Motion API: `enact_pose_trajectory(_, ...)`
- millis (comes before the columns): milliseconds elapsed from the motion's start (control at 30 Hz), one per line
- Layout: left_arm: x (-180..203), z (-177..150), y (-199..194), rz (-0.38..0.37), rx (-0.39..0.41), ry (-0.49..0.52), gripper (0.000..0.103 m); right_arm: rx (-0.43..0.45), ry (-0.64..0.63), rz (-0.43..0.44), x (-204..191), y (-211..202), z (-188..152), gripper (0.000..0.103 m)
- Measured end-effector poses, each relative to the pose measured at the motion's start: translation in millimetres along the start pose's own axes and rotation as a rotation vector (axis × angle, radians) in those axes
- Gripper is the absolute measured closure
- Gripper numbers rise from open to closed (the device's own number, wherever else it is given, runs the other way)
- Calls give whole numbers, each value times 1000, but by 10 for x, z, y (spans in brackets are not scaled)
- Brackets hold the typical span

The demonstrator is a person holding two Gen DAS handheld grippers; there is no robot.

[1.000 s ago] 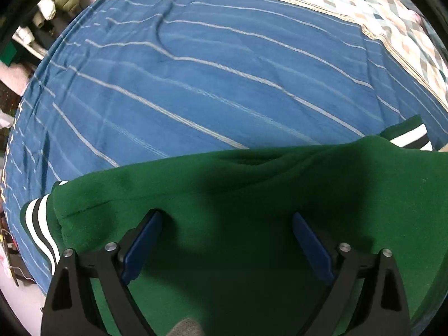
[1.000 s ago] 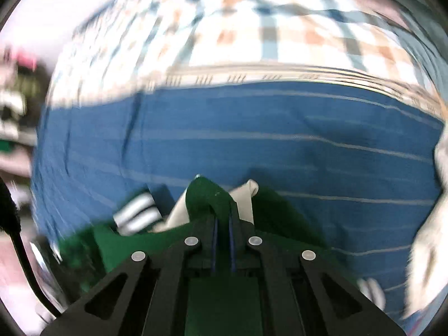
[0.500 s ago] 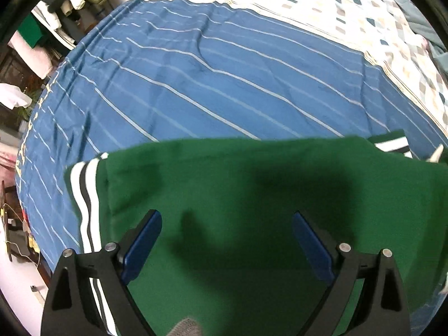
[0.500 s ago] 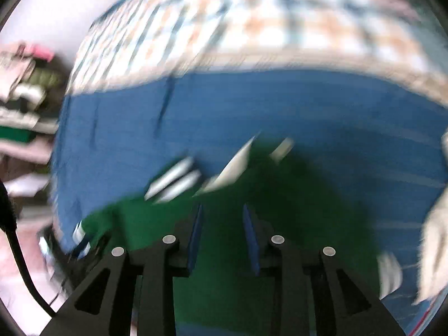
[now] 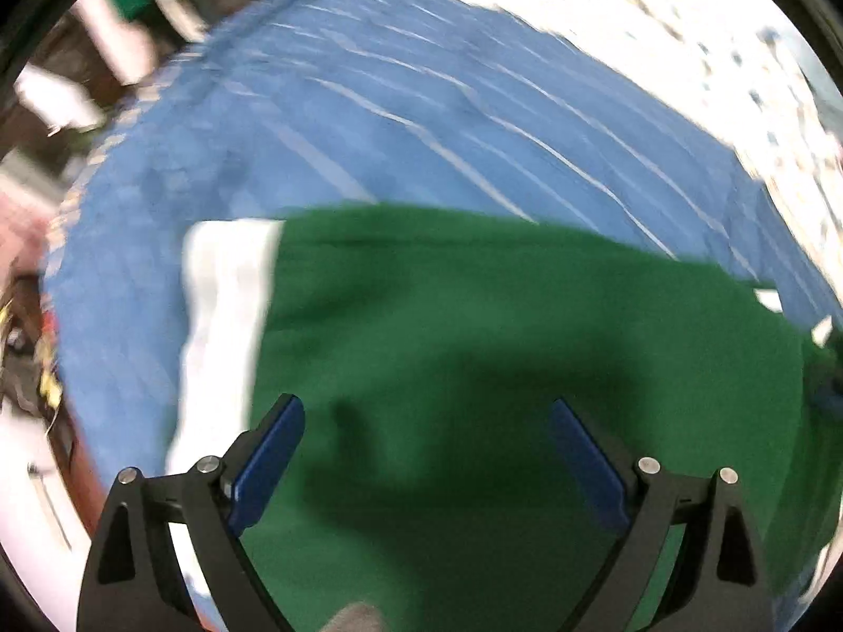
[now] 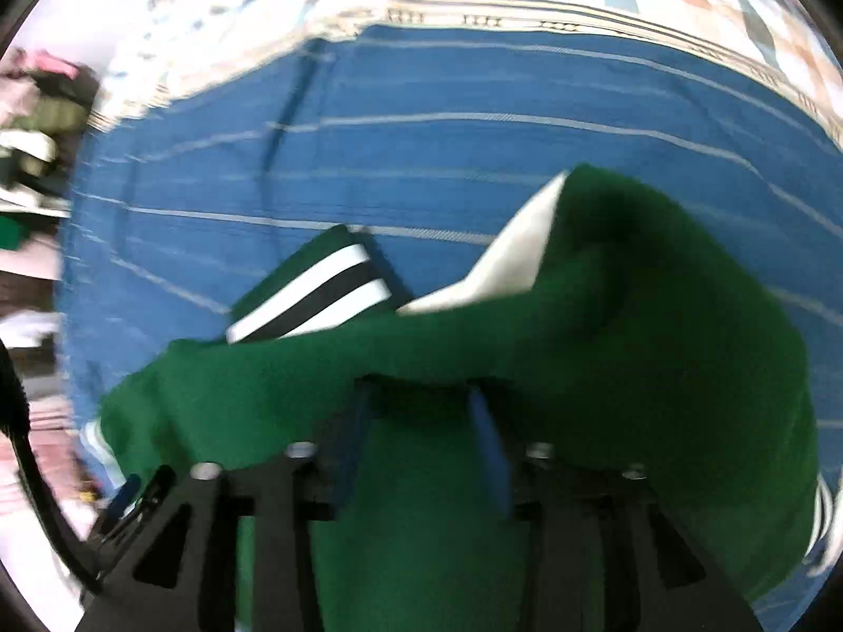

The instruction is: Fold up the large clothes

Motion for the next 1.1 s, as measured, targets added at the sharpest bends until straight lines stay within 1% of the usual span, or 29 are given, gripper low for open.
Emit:
enact_pose_trajectory(67, -445, 89, -87, 64, 31, -53, 8, 16, -2, 11, 40, -203, -45, 45)
enact_pose_trajectory(100, -715, 145, -46, 104, 35, -80, 8, 23, 3, 21, 52, -299, -68, 45)
enact_pose_trajectory(133, -893, 177, 40, 118, 27, -102, 10, 30, 14, 32, 64, -398, -91, 45)
enact_pose_trajectory(167, -944, 159, 81, 115, 18, -121, 10, 33, 22, 40, 91, -502, -110, 45)
enact_pose_trajectory(233, -1097, 218, 323, 68, -10, -182, 10, 40, 39, 51, 118, -591, -153, 45)
enact_pose_trajectory(267, -1099, 239, 446, 42, -26, -195, 10, 40, 45, 49, 130, -620, -166, 45)
enact_pose_trajectory(333, -1013, 297, 699, -26, -46, -198, 11, 34, 70, 52, 116, -576, -217, 45)
enact_pose_trajectory(367, -937, 344, 746, -44, -33, -186, 14, 24, 80, 55, 89, -495, -223, 45)
enact_pose_trajectory(400, -867, 379, 767, -57, -19, -162, 36, 17, 87, 57, 50, -441, -251, 45)
enact_pose_trajectory(433, -802, 420, 766, -81, -9, -142, 89, 12, 86, 57, -2, -372, -272, 45)
enact_pose_trajectory(467, -770, 444, 750, -62, -11, -118, 97, 6, 84, 55, -30, -308, -285, 45)
enact_pose_trajectory(500, -745, 486, 714, -54, -2, -106, 97, 1, 81, 49, -49, -275, -304, 45)
enact_pose_trajectory(567, -784, 603, 645, -58, 35, -133, 98, 0, 69, 38, -71, -226, -303, 45)
enact_pose_trajectory(633, -827, 723, 611, -71, 53, -150, 99, 0, 63, 24, -71, -206, -299, 45)
enact_pose_trajectory(700, -858, 818, 674, -55, 59, -120, 99, 7, 66, 13, -55, -206, -276, 45)
enact_pose_trajectory(767, -878, 809, 852, -46, 33, -103, 99, 19, 69, -7, -11, -231, -239, 45)
enact_pose_trajectory(800, -890, 764, 986, -30, 7, -91, 99, 27, 71, -15, 11, -246, -214, 45)
enact_pose_trajectory(833, -881, 725, 1055, -23, -3, -82, 99, 46, 73, -26, 40, -279, -167, 45)
enact_pose_trajectory(867, -872, 704, 1088, -22, -10, -68, 99, 82, 74, -31, 68, -341, -104, 45)
enact_pose_trajectory(900, -853, 687, 1097, -17, -12, -43, 98, 145, 60, -47, 124, -451, 5, 45)
enact_pose_trajectory(967, -848, 688, 1011, -5, 7, -18, 98, 212, 29, -101, 240, -600, 152, 45)
enact_pose_trajectory(1033, -883, 690, 920, -3, 11, -36, 95, 215, 31, -147, 423, -630, 289, 45)
enact_pose_trajectory(1100, -938, 703, 850, 3, 22, -58, 92, 182, 62, -170, 597, -535, 378, 45)
Point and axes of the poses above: each gripper's, at about its wrist camera, not at the fingertips, and y roughly the way its jaws point, x to its right, z to its top, the point moved 10 cm from there along y, roughly the way its jaws point, and after that the axes turned 12 degrees about x, right-handed, at the moved point
